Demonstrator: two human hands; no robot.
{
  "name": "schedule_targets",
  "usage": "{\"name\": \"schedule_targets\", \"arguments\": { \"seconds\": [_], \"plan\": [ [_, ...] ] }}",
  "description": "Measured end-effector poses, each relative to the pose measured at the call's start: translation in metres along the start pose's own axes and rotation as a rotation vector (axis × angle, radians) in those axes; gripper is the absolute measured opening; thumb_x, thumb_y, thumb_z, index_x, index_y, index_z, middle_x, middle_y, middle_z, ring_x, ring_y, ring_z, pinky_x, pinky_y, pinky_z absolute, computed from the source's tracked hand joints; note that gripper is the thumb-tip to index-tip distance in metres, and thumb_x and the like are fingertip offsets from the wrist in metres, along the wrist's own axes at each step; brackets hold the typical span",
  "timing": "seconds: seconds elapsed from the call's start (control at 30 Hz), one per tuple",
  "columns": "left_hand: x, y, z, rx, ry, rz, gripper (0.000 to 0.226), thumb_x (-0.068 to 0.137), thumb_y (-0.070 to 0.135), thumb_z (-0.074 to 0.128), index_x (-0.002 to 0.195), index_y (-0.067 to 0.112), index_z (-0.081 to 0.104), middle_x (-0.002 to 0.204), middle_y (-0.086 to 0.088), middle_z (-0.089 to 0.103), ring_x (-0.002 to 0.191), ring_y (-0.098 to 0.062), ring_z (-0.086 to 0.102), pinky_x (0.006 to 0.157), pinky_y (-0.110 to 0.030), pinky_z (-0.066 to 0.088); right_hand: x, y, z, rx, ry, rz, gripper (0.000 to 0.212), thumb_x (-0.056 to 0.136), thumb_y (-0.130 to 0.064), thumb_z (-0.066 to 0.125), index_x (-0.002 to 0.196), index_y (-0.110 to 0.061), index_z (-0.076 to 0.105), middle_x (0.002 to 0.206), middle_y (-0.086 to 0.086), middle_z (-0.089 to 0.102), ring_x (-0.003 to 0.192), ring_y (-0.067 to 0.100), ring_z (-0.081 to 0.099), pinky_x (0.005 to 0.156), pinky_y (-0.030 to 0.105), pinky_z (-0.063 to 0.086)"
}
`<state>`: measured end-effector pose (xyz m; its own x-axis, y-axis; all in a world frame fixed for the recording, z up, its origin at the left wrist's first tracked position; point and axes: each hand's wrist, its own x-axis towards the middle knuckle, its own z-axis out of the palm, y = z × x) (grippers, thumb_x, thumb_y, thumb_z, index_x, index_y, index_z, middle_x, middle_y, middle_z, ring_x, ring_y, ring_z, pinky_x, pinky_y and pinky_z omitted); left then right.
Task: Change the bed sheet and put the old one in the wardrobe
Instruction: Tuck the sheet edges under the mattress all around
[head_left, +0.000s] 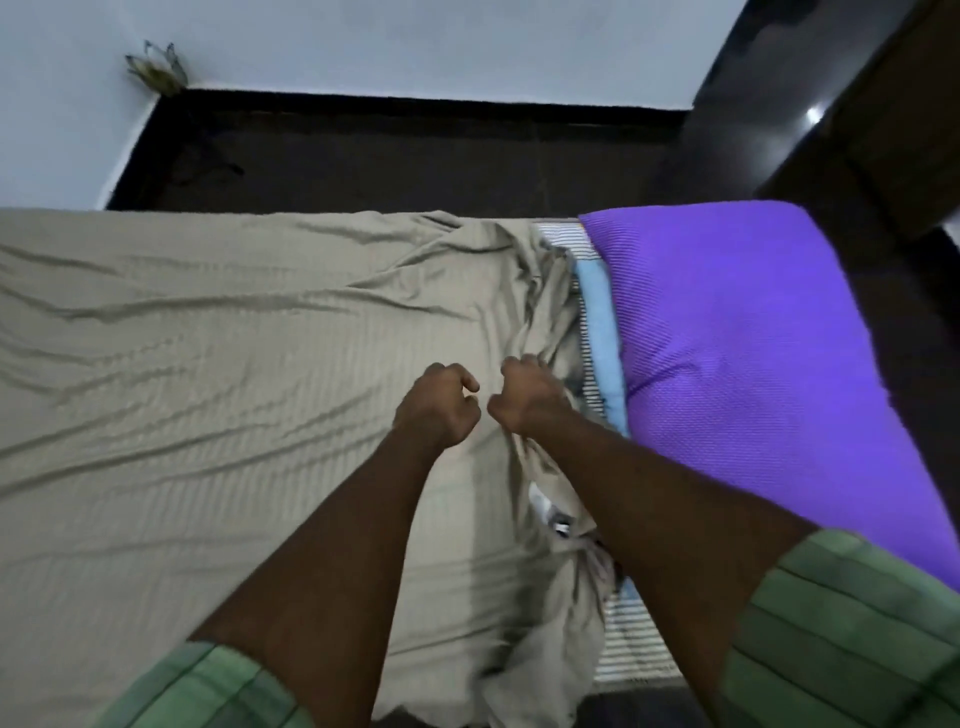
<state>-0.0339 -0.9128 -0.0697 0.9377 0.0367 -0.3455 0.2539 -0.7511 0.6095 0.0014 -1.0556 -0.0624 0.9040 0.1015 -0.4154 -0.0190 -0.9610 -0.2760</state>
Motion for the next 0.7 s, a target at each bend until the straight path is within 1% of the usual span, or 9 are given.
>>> {"name": "schedule_targets", "arguments": {
  "seconds": [0.2,0.3,0.37,0.4,0.5,0.53,0.6,0.67,0.7],
  "plan": [
    [0.011,0.154,0.049,-0.122,-0.023,0.010,0.027,0.091,0.039,0.070,0.107,0.017,0.071,0.104,-0.004,0.073,0.101,-0.023,0.067,0.084,-0.026,0.046,-0.015,0.130,-0.108,-0.092,0.440,0.017,0.036,0.094,-0.031,0.056,0.126,-0.014,0.058,0.131,0.011,0.055,0.124,0.034,0.049,0.101,0.045,0.040],
    [0.026,0.220,0.093,-0.248,-0.090,-0.016,0.059,0.084,0.054,0.076,0.127,0.016,0.061,0.120,-0.002,0.067,0.108,-0.020,0.063,0.094,-0.029,0.048,-0.007,0.216,-0.148,-0.079,0.574,0.211,0.044,0.096,-0.039,0.056,0.133,-0.015,0.054,0.138,0.013,0.051,0.128,0.037,0.046,0.104,0.051,0.038],
    [0.038,0.260,0.129,-0.332,-0.147,-0.067,0.097,0.069,0.070,0.080,0.144,0.017,0.048,0.139,-0.004,0.055,0.121,-0.021,0.057,0.106,-0.033,0.046,-0.001,0.279,-0.167,0.041,0.502,0.382,0.052,0.097,-0.047,0.052,0.142,-0.022,0.048,0.150,0.012,0.042,0.137,0.040,0.037,0.108,0.058,0.033],
    [0.045,0.275,0.146,-0.350,-0.142,-0.100,0.115,0.060,0.077,0.080,0.151,0.019,0.041,0.149,-0.008,0.047,0.131,-0.025,0.052,0.112,-0.037,0.043,0.002,0.308,-0.171,0.122,0.432,0.403,0.054,0.099,-0.052,0.048,0.148,-0.029,0.043,0.157,0.010,0.035,0.141,0.042,0.033,0.110,0.062,0.031],
    [0.062,0.293,0.192,-0.297,-0.019,-0.252,0.143,0.038,0.088,0.074,0.157,0.028,0.023,0.162,-0.012,0.026,0.146,-0.034,0.036,0.120,-0.052,0.031,0.007,0.375,-0.168,0.197,0.282,0.234,0.058,0.100,-0.065,0.040,0.155,-0.054,0.026,0.171,-0.004,0.015,0.149,0.043,0.026,0.115,0.068,0.027],
    [0.069,0.297,0.209,-0.272,0.016,-0.303,0.147,0.032,0.088,0.072,0.156,0.032,0.019,0.162,-0.013,0.024,0.147,-0.036,0.034,0.120,-0.054,0.029,0.007,0.404,-0.167,0.202,0.240,0.212,0.067,0.095,-0.071,0.046,0.156,-0.058,0.019,0.172,-0.006,0.008,0.151,0.042,0.023,0.117,0.068,0.025],
    [0.079,0.294,0.234,-0.328,0.041,-0.393,0.157,0.027,0.079,0.085,0.157,0.032,0.011,0.163,-0.015,0.024,0.147,-0.035,0.035,0.120,-0.055,0.030,0.004,0.448,-0.160,0.392,0.151,0.297,0.108,0.072,-0.083,0.067,0.156,-0.059,0.003,0.173,-0.003,-0.003,0.155,0.040,0.017,0.120,0.065,0.021],
    [0.090,0.287,0.252,-0.457,0.009,-0.493,0.175,0.022,0.069,0.098,0.161,0.026,0.000,0.165,-0.011,0.027,0.146,-0.029,0.038,0.121,-0.051,0.032,0.006,0.482,-0.151,0.750,0.070,0.437,0.147,0.050,-0.077,0.088,0.159,-0.050,-0.008,0.173,0.003,0.003,0.155,0.035,0.019,0.124,0.055,0.023],
    [0.095,0.282,0.260,-0.497,-0.019,-0.528,0.180,0.021,0.066,0.100,0.161,0.023,-0.005,0.165,-0.008,0.027,0.147,-0.026,0.038,0.121,-0.049,0.032,0.011,0.494,-0.141,0.875,0.036,0.472,0.158,0.043,-0.071,0.094,0.162,-0.044,-0.008,0.172,0.002,0.012,0.154,0.032,0.025,0.124,0.050,0.026]
  ]
}}
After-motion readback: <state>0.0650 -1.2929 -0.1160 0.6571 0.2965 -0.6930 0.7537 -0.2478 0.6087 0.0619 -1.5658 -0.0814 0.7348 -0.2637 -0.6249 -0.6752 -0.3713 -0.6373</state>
